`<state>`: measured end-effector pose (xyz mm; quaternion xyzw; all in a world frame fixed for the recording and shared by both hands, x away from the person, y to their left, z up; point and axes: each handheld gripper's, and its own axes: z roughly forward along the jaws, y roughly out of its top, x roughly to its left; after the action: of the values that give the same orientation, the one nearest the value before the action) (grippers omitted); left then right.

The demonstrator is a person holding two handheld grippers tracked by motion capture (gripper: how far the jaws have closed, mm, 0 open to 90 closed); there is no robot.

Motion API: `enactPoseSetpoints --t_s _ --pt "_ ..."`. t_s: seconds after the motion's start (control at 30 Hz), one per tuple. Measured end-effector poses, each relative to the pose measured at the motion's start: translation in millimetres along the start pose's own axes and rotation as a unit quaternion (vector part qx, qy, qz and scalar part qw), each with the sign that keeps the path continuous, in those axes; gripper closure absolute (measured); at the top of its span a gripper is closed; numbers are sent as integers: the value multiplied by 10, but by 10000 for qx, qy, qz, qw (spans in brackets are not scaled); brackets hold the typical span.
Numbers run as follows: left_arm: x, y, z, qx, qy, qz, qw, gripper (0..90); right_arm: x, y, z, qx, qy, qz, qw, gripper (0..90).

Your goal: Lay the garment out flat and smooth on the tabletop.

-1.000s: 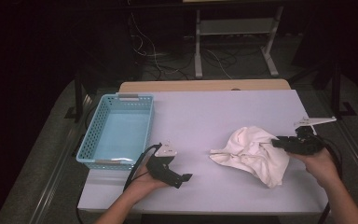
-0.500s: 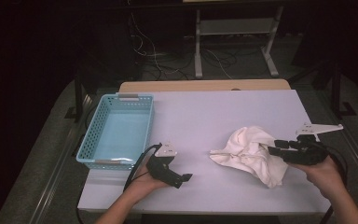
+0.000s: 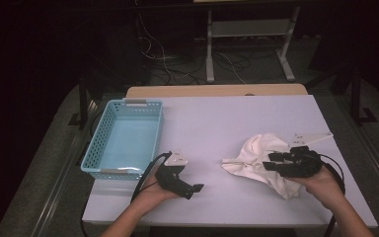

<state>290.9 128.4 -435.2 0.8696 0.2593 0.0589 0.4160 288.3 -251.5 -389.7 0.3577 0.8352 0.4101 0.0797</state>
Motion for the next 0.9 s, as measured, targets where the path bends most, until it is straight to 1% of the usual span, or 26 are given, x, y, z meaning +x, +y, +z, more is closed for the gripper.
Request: enactPoseSetpoints --t_s 0.13,0.2,0.27,0.33,0.4,0.5,0.6,0.7,0.9 --pt "3 -1 1 5 -3 -8 10000 0 21 11 116 235 53 -139 9996 561" --pt "3 -1 3 5 -5 -12 10000 0 21 5 170 358 51 -196 9992 580" --pt "1 1 3 12 -8 10 10000 0 18 1 216 475 34 -262 9985 644" --pt "-2 1 5 11 -8 8 10000 0 18 4 244 541 -12 -345 9979 747" --pt "0 1 4 15 -8 12 10000 0 14 12 258 578 -7 -382 9976 803" --pt "1 2 4 15 -3 6 10000 0 6 27 262 551 -9 -399 9977 819" --pt "-4 3 8 12 -8 7 10000 0 -4 63 246 418 -43 -349 9985 821" --pt "-9 5 10 8 -8 7 10000 0 -19 126 247 295 -66 -329 9990 824" --pt "-3 3 8 10 -13 5 10000 0 -37 266 299 144 -180 -326 9992 827"
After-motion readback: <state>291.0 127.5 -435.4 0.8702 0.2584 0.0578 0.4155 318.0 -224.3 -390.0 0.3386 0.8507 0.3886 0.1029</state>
